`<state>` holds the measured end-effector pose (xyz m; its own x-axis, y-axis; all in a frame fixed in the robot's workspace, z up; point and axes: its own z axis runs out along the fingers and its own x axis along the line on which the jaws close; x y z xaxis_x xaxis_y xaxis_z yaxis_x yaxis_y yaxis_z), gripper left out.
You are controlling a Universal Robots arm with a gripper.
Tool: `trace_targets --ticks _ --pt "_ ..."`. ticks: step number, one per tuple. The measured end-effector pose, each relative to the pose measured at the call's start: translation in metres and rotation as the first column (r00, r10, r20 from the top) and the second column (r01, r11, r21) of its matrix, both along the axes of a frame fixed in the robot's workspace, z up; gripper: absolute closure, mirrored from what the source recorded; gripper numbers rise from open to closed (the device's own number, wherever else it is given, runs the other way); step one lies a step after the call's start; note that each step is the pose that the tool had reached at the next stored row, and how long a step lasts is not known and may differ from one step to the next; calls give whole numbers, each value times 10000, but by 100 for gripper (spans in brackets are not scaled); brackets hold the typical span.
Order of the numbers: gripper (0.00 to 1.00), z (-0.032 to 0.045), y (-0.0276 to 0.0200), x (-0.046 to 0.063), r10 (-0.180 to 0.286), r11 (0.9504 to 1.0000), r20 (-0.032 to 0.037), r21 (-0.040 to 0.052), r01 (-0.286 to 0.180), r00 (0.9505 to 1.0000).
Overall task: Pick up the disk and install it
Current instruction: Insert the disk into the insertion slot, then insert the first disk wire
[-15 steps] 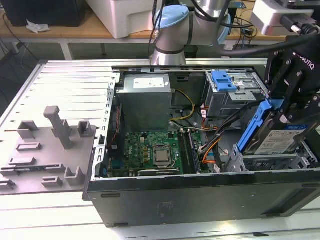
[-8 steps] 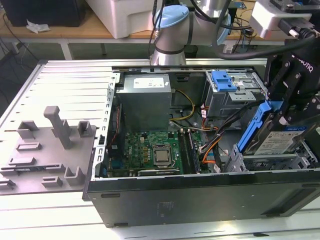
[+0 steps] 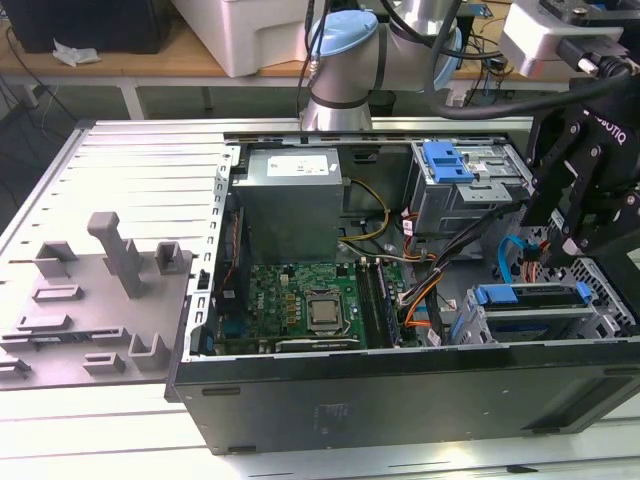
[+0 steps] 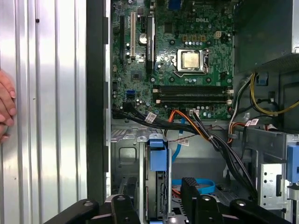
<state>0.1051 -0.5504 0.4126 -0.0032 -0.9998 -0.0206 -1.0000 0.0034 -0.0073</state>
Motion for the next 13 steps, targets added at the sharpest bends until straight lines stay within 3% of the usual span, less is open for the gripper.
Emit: trace_targets --ticks 13 --pt "50 -13 0 0 -1 10000 0 0 1 10000"
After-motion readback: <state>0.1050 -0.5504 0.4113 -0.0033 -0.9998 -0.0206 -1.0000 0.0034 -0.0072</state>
